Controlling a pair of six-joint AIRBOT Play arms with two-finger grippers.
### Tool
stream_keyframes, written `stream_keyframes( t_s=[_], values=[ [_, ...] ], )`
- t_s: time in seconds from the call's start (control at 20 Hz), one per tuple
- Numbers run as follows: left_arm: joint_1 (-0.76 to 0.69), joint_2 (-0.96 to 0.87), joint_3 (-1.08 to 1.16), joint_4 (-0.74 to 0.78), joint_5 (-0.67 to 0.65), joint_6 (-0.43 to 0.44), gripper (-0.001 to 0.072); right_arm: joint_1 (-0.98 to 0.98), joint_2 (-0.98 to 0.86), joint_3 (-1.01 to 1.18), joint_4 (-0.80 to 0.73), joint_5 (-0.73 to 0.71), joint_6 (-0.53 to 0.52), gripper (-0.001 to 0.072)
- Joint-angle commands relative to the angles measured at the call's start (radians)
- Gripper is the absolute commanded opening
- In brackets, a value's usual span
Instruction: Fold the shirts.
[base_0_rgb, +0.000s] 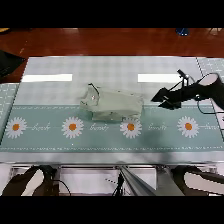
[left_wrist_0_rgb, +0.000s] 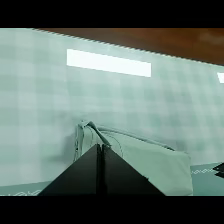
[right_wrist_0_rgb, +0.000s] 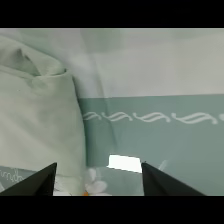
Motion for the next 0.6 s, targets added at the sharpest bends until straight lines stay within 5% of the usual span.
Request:
stream_keyframes(
  t_s=[0.0,0.2,0.4,0.55],
  values=[
    [0.001,-0.007,0.0,0.006,-0.02,0.0,0.0022,0.11,-0.003,-0.127,0.143,-0.237,0.001,0.0602],
    [0.001,-0.007,0.0,0.006,-0.02,0.0,0.0022,0.24,-0.078,-0.129,0.221,-0.332,0.022,0.0538],
    [0.001,-0.007,0.0,0.019,-0.02,0.0,0.0022,0.266,-0.124,-0.127,0.288,-0.36,0.016,0.0078],
    [0.001,-0.007,0.0,0.087,-0.026,0.0,0.0022,0.156,-0.063,-0.08,0.282,-0.224,-0.11,0.0037]
  ],
)
